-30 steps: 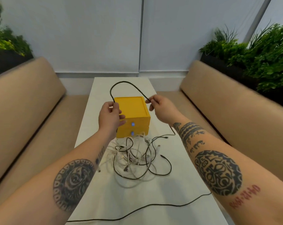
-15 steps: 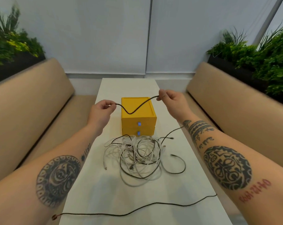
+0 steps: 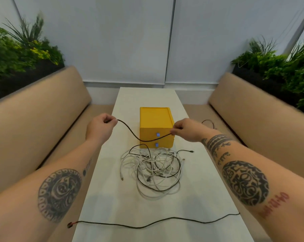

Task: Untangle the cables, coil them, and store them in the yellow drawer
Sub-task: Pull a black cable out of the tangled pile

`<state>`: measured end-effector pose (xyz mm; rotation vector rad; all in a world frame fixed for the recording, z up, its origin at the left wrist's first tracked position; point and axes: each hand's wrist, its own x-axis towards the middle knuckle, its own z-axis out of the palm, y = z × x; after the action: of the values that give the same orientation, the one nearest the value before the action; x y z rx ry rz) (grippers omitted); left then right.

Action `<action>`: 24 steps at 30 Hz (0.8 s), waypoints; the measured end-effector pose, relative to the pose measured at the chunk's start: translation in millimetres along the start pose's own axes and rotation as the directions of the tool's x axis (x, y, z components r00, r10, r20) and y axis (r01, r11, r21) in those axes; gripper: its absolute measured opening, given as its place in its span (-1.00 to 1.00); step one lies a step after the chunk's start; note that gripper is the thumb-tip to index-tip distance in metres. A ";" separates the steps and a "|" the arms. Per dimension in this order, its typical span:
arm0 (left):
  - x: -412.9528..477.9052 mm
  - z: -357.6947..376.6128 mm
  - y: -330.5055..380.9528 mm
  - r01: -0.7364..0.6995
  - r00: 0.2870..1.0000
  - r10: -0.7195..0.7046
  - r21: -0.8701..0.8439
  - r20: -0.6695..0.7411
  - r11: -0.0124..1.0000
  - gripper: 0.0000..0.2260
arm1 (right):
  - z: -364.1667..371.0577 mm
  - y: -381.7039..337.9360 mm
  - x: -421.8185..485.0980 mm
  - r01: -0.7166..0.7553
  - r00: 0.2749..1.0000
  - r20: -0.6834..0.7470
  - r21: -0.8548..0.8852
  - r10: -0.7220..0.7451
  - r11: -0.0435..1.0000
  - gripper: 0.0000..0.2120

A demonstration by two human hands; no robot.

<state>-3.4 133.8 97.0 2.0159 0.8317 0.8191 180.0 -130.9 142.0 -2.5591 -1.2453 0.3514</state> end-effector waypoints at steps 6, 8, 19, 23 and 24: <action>5.2 -11.1 6.8 -0.112 0.991 0.090 0.230 0.102 0.967 -0.87 | 31.1 10.3 4.4 -0.063 0.973 0.201 -0.235 0.112 0.970 -0.72; 5.9 -25.2 0.0 -0.161 0.981 0.104 0.391 0.161 0.906 -0.82 | 36.6 24.6 0.3 -0.121 0.986 0.094 -0.168 0.138 0.978 -0.71; -12.2 -21.1 -40.9 -0.231 0.875 0.033 0.358 0.483 0.905 -0.83 | 42.0 45.7 -6.9 -0.218 0.959 -0.214 -0.129 0.187 0.967 -0.71; -18.9 -20.9 -36.4 -0.398 0.833 0.187 0.330 0.521 0.856 -0.86 | 34.8 50.2 -4.1 -0.283 0.926 -0.313 -0.211 0.210 0.936 -0.75; -21.2 -20.8 -37.3 -0.469 0.814 0.254 0.333 0.523 0.818 -0.82 | 33.9 52.6 -3.5 -0.289 0.927 -0.309 -0.222 0.214 0.931 -0.75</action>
<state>-41.6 143.7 70.3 2.7039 0.3623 0.3193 204.9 -160.2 92.5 -2.8773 -0.9105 -0.1394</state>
